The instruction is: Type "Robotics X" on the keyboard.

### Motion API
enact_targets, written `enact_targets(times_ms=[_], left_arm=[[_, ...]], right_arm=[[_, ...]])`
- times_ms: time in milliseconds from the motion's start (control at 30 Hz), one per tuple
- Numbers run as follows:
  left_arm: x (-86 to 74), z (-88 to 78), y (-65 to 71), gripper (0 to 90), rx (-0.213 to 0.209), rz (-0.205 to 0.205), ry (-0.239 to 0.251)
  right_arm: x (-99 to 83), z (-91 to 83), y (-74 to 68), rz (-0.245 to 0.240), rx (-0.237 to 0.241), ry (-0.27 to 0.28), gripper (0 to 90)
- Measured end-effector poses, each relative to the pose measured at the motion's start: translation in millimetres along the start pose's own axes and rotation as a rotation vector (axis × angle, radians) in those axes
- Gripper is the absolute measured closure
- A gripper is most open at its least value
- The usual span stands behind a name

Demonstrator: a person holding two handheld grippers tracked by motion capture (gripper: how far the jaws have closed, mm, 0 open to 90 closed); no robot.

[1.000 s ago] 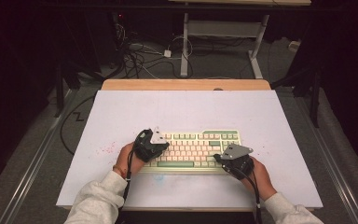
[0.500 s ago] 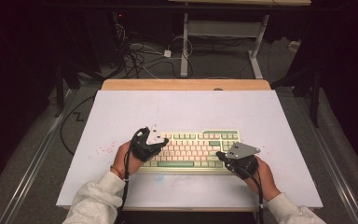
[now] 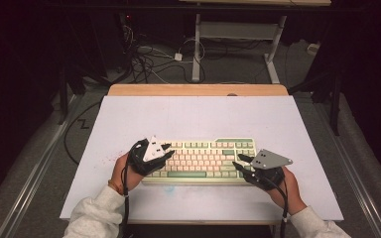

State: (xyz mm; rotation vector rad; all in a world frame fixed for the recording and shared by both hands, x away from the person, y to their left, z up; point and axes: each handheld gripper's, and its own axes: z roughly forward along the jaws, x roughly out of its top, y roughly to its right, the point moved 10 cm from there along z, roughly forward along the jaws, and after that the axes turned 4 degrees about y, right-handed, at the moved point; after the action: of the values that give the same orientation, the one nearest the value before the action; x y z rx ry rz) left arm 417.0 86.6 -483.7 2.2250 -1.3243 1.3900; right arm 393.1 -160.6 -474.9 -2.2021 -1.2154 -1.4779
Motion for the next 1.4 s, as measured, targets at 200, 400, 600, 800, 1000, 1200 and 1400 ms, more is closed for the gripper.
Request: enact_targets(times_ms=[200,400,600,800,1000,1200,1400], left_arm=[[-4.1,-5.0,-0.4,42.1,0.007,0.007,0.014],[-7.4,-9.6,-2.2,22.0,0.068,0.003,0.038],[-13.9,-17.4,-3.6,16.4,0.094,-0.005,0.056],[-24.3,-29.4,-3.9,16.3,0.121,-0.007,0.069],[-38.5,-39.5,-3.7,16.4,0.141,-0.02,0.069],[-50.1,-48.0,-2.5,16.3,0.143,-0.039,0.067],[-62.0,-53.3,1.0,16.3,0.138,-0.046,0.045]], right_arm=[[0.8,-2.1,0.1,0.0,-0.012,0.016,41.4],[1.2,-1.9,-1.0,0.005,-0.011,0.024,32.0],[1.3,-4.1,0.3,0.013,-0.022,0.038,26.5],[2.4,-7.3,3.3,0.014,-0.042,0.056,22.4],[0.7,-7.3,3.8,0.012,-0.045,0.048,23.4],[0.1,-5.6,3.8,0.009,-0.041,0.044,24.0],[2.4,-3.3,2.8,0.013,-0.037,0.045,25.6]])
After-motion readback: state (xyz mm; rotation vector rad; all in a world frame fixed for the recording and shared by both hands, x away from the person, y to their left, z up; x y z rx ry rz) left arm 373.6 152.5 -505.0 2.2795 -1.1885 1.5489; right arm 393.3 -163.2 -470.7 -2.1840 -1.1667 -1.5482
